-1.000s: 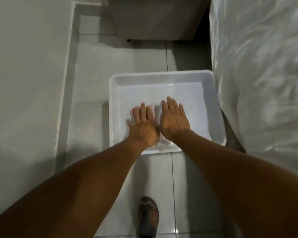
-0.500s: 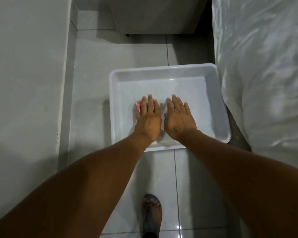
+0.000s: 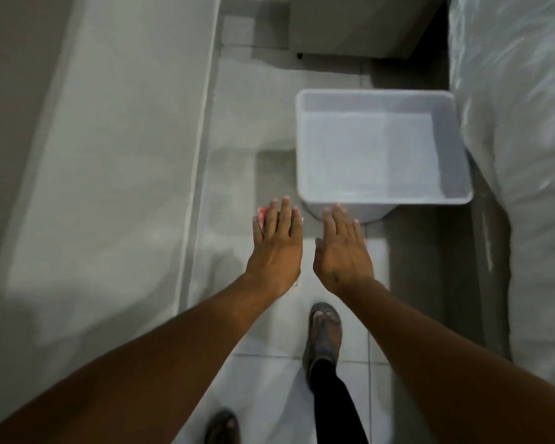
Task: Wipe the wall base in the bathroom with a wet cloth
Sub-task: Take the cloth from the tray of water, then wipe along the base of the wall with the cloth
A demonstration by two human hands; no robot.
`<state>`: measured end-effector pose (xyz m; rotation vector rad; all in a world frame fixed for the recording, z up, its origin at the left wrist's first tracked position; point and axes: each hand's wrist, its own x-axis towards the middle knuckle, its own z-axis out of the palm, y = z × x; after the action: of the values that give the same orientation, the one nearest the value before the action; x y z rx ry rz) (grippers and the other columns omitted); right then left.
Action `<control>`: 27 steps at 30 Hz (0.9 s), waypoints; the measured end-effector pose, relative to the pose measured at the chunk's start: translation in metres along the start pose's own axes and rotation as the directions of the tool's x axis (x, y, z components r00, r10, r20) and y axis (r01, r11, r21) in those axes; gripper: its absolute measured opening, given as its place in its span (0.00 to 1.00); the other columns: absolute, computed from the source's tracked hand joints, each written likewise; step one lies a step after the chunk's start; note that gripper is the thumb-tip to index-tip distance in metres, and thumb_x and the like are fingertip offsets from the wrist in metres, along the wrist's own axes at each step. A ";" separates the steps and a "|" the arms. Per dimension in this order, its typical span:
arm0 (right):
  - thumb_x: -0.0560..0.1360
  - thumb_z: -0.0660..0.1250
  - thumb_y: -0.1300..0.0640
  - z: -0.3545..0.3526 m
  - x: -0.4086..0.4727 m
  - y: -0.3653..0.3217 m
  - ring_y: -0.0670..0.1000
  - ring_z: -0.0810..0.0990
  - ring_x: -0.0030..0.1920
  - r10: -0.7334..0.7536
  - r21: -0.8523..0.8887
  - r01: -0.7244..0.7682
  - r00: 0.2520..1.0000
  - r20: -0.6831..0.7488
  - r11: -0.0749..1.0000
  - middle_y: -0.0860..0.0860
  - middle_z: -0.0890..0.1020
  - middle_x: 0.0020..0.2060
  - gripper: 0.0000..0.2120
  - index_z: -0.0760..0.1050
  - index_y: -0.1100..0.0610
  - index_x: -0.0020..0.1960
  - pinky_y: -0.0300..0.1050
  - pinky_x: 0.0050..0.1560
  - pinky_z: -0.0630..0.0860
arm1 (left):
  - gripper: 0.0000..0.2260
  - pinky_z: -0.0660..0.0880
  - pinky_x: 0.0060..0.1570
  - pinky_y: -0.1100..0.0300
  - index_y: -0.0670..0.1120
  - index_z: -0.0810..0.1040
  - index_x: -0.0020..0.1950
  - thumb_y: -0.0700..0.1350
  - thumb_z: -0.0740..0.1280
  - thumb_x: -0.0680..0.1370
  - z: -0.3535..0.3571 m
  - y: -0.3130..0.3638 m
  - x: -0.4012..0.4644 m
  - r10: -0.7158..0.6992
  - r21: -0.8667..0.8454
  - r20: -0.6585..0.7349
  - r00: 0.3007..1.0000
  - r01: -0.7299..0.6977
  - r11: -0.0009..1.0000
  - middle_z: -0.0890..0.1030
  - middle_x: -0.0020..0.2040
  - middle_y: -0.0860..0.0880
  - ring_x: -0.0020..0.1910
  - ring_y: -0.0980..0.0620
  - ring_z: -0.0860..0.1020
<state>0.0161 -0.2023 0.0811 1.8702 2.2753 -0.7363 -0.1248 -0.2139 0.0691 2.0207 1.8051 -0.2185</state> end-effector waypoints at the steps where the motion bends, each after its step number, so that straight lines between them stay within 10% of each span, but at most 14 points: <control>1: 0.85 0.48 0.53 0.014 -0.014 -0.013 0.55 0.41 0.83 -0.002 0.013 0.002 1.000 0.006 1.000 0.58 0.46 0.84 0.29 0.45 0.59 0.83 0.50 0.80 0.36 | 0.57 0.42 0.80 0.34 0.40 0.40 0.82 0.44 0.81 0.69 0.012 -0.010 -0.023 -0.006 0.008 0.008 1.000 0.006 1.000 0.39 0.84 0.37 0.82 0.34 0.37; 13: 0.84 0.50 0.56 0.248 -0.087 -0.100 0.58 0.44 0.83 -0.225 -0.059 0.246 0.943 0.244 0.967 0.59 0.48 0.84 0.30 0.45 0.60 0.83 0.53 0.81 0.40 | 0.34 0.45 0.80 0.30 0.39 0.42 0.82 0.35 0.58 0.81 0.258 -0.127 -0.192 -0.163 0.010 0.175 0.971 0.164 0.986 0.40 0.84 0.36 0.83 0.34 0.38; 27: 0.82 0.57 0.49 0.407 -0.030 -0.013 0.63 0.52 0.82 -0.272 -0.048 0.287 0.941 0.201 0.957 0.64 0.56 0.81 0.32 0.54 0.64 0.81 0.57 0.82 0.46 | 0.47 0.45 0.78 0.31 0.38 0.53 0.81 0.44 0.76 0.69 0.429 -0.209 -0.195 -0.233 0.116 -0.025 0.972 0.234 0.965 0.55 0.83 0.34 0.82 0.31 0.52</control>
<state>-0.0779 -0.4049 -0.2608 1.3897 2.4296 -0.8107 -0.2888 -0.5515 -0.2836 1.8848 2.0823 -0.3924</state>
